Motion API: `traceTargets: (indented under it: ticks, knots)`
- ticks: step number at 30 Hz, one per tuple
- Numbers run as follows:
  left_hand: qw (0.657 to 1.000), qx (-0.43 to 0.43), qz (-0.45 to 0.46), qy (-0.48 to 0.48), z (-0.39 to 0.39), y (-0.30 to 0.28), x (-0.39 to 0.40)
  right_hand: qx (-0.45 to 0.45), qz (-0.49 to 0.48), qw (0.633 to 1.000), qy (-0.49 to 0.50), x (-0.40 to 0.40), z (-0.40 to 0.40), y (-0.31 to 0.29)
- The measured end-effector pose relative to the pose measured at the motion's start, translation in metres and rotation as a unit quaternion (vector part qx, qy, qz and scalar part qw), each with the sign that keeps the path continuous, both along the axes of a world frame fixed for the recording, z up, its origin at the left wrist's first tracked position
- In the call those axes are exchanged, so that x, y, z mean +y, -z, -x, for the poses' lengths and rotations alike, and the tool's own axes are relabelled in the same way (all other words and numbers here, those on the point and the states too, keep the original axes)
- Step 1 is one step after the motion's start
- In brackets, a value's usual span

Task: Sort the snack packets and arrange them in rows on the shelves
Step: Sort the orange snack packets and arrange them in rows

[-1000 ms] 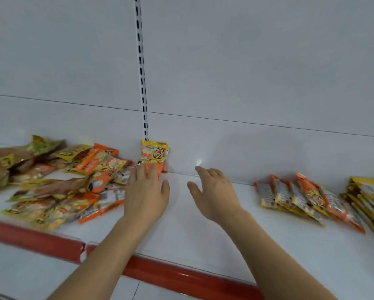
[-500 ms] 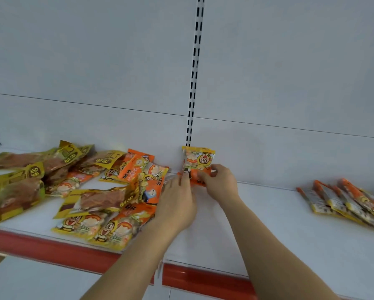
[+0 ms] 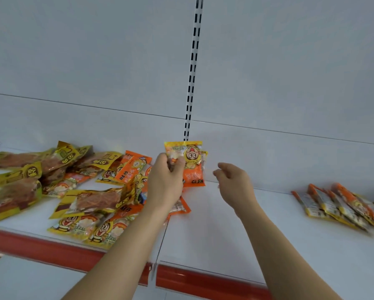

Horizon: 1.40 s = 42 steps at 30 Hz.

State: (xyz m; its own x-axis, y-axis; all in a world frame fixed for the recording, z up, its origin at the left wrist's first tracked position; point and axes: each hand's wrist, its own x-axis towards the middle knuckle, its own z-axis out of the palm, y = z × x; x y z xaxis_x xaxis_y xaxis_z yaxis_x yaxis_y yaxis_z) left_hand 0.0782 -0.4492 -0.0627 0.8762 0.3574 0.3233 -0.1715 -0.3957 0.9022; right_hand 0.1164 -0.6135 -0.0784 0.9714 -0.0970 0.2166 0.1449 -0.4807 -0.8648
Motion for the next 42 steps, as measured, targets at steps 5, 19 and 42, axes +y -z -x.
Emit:
traceTargets:
  ticks: [5, 19, 42]
  knots:
    - [0.999, -0.006, 0.03, -0.03, 0.013, 0.004, 0.032, 0.018, 0.138, 0.99, -0.021, 0.027, -0.039, 0.006]
    - [0.998, 0.007, 0.064, -0.016, 0.011, 0.006, 0.067, -0.101, -0.036, 0.992, 0.067, 0.046, -0.038, -0.019]
    - [0.993, 0.021, 0.103, 0.058, 0.024, 0.009, 0.12, 0.015, 0.112, 0.979, 0.168, 0.084, -0.012, 0.023]
